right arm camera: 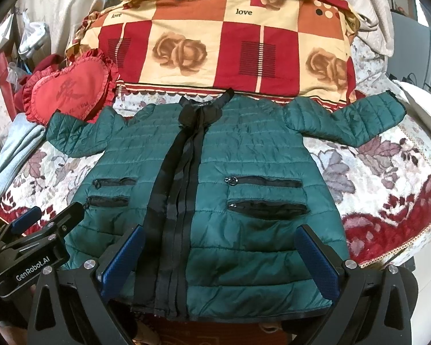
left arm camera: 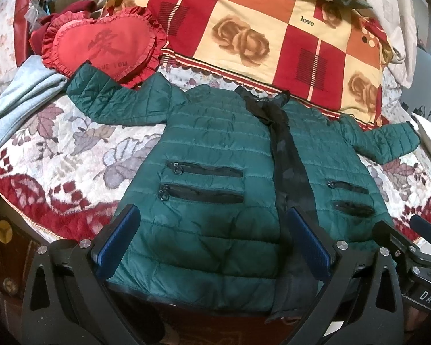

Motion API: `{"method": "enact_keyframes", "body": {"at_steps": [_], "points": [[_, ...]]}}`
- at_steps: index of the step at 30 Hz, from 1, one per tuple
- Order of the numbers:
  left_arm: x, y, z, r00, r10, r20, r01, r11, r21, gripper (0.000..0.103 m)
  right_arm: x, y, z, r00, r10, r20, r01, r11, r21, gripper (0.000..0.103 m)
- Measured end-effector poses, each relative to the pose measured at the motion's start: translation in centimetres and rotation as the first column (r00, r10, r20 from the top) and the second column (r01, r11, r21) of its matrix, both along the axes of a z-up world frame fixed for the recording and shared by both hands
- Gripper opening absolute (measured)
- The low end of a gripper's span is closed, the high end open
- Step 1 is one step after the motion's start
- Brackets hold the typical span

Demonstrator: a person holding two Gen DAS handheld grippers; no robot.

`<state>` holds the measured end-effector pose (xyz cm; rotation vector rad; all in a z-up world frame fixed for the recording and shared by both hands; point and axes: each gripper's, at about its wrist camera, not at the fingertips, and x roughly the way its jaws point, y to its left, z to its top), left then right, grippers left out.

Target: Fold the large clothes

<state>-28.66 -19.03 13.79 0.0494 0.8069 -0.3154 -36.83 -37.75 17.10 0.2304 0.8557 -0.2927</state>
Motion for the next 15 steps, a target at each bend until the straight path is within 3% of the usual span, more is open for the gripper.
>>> {"method": "enact_keyframes", "body": {"at_steps": [15], "points": [[0.38,-0.13,-0.09,1.000,-0.003,-0.003,0.003,1.000,0.021,0.102,0.23,-0.09,-0.21,1.000,-0.001,-0.005,0.001,1.000,0.005,0.103]]}}
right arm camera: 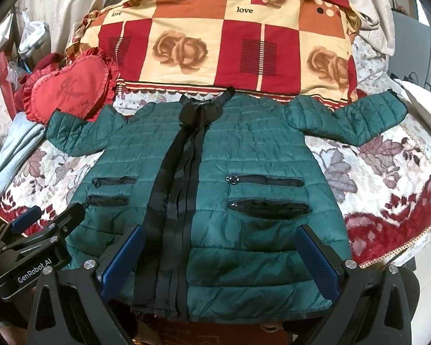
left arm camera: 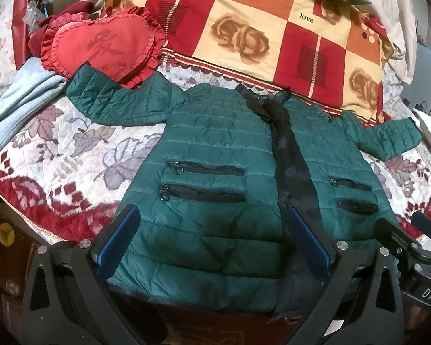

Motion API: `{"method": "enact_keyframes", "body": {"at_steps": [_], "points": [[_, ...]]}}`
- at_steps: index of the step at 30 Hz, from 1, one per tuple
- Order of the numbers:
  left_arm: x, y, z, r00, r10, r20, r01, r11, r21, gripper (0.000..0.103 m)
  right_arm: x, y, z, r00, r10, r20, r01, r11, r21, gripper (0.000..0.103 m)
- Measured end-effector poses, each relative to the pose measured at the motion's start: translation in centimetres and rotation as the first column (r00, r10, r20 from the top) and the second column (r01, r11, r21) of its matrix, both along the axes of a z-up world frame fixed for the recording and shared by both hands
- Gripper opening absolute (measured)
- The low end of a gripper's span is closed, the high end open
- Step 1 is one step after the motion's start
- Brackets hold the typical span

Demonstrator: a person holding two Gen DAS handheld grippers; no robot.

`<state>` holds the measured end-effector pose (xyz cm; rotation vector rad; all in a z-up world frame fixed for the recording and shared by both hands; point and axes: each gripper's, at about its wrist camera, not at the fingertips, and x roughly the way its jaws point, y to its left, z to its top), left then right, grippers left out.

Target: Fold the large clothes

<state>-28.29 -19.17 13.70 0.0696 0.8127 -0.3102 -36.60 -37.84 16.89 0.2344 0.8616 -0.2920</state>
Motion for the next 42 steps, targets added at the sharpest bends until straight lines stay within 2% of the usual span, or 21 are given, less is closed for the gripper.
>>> {"method": "enact_keyframes", "body": {"at_steps": [22,33,42], "points": [[2.0,0.3,-1.3,1.000,0.014,-0.011,-0.014,1.000,0.024,0.102,2.3,-0.5,-0.7,1.000,0.005,-0.014,-0.004,0.999,0.032,0.103],[6.2,0.6,-2.2,0.998,0.060,-0.029,-0.058,0.997,0.045,0.102,6.4,-1.5,-1.2,1.000,0.016,-0.023,-0.015,0.999,0.028,0.103],[11.8,2.9,-2.7,0.989,0.147,-0.033,-0.144,0.986,0.082,0.102,10.2,-1.8,-2.6,0.998,0.044,-0.053,-0.042,0.998,0.040,0.103]]}}
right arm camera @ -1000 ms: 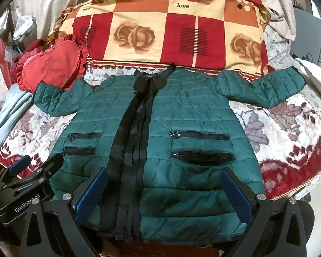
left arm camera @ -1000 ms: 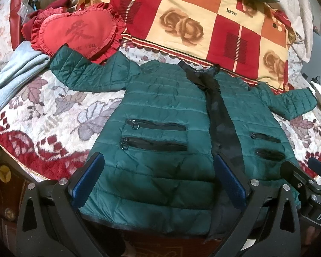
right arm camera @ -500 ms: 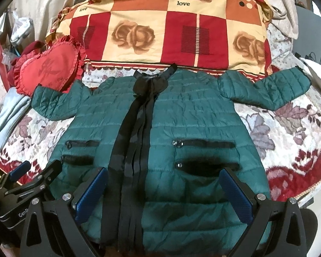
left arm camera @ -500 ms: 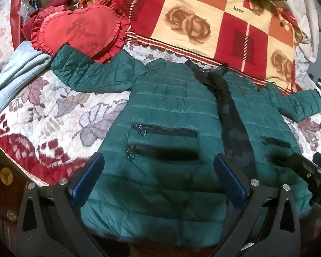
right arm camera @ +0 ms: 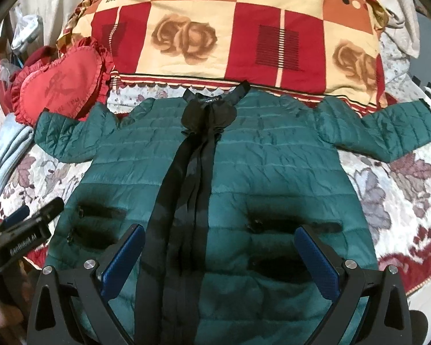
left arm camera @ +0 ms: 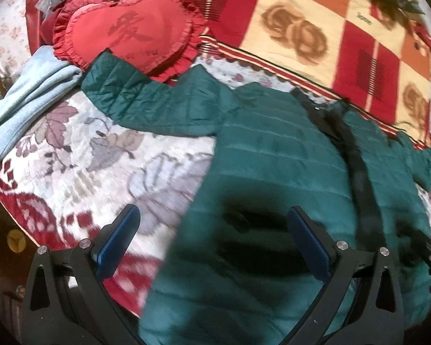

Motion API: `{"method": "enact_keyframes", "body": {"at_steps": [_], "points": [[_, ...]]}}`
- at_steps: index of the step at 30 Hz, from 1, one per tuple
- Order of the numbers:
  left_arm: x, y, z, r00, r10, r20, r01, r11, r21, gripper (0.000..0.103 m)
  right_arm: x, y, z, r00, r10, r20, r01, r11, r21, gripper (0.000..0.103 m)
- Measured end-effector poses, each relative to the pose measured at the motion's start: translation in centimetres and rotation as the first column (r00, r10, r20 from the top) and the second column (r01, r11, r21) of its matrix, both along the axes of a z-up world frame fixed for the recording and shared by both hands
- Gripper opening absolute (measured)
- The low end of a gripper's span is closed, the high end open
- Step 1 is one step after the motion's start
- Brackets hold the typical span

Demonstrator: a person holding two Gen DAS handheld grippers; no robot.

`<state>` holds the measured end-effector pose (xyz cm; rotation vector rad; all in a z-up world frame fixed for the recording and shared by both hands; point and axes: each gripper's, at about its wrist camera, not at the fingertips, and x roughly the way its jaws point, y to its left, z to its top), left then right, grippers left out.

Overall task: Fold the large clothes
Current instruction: 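Move the left gripper to the sleeve cuff by the heart pillow and grasp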

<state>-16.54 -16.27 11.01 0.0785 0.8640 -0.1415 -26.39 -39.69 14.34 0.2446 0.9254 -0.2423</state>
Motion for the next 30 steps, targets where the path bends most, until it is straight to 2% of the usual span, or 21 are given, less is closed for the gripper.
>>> {"method": "enact_keyframes", "body": {"at_steps": [11,18,23,30], "points": [[6.9,4.4,0.5,0.993,0.103,-0.059,-0.103,0.995,-0.007,0.102,4.0,-0.4,-0.6,0.999,0.041,-0.008,-0.040,0.999,0.014,0.103],[13.2,9.7,2.1,0.973,0.230,-0.014,-0.229,0.973,0.023,0.102,4.8,-0.7,-1.0,0.999,0.046,-0.022,-0.045,0.998,0.047,0.103],[18.0,13.1,1.4,0.955,0.297,0.006,-0.297,0.954,0.044,0.102,4.9,-0.2,-1.2,0.997,0.069,-0.039,-0.067,0.997,0.044,0.103],[23.5,17.5,-0.2,0.928,0.371,0.025,-0.370,0.929,-0.018,0.102,5.4,0.0,-1.5,0.995,0.083,-0.054,-0.079,0.995,0.066,0.103]]}}
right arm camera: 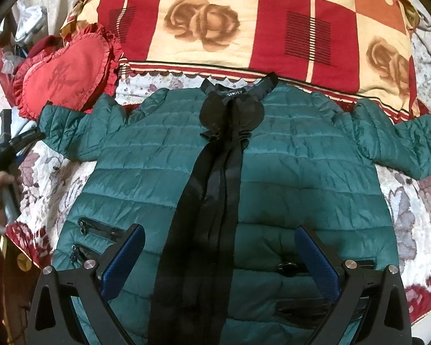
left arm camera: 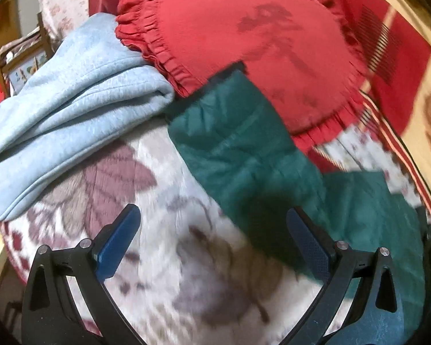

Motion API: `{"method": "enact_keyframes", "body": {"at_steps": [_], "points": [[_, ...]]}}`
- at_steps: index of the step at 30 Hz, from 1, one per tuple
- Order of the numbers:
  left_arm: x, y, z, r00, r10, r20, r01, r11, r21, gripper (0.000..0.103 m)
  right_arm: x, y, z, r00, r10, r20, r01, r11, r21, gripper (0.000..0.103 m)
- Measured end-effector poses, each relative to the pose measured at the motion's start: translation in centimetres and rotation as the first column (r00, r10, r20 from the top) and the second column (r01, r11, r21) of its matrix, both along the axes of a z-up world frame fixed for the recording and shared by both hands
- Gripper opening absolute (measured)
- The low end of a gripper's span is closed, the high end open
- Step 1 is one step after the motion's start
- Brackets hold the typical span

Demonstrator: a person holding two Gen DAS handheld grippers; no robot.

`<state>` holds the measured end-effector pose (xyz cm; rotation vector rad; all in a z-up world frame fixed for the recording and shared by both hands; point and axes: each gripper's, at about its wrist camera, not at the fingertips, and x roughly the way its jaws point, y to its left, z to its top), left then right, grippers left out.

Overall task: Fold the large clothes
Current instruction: 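Move the left gripper to the sleeve cuff by the heart pillow and grasp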

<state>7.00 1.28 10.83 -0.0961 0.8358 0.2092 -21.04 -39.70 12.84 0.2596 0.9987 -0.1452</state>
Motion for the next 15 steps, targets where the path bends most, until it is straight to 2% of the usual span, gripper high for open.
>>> {"method": "enact_keyframes", "body": {"at_steps": [7,9,12,14,15], "points": [[4.4,1.4,-0.8,0.997,0.039,0.064,-0.039,0.999,-0.002,0.102,1.0,0.7,-0.9,0.999,0.037,-0.037,-0.035,0.999,0.040,0.103],[5.7,1.2,-1.4,0.996,0.048,0.068,-0.051,0.998,0.041,0.102,1.1,0.9,-1.0,0.998,0.046,-0.040,-0.043,0.998,0.051,0.103],[6.8,0.8,-2.1,0.995,0.073,0.061,-0.080,0.990,0.115,0.097,1.4,1.0,-0.9,0.998,0.054,-0.033,-0.052,0.997,0.050,0.103],[7.7,1.2,-2.7,0.994,0.092,0.055,-0.098,0.989,0.110,0.095,1.7,0.8,-0.8,0.998,0.053,-0.024,-0.052,0.997,0.049,0.103],[8.1,1.3,-3.0,0.994,0.100,0.050,-0.104,0.990,0.097,0.086,1.8,0.7,-0.8,0.999,0.050,-0.020,-0.049,0.998,0.048,0.103]]}}
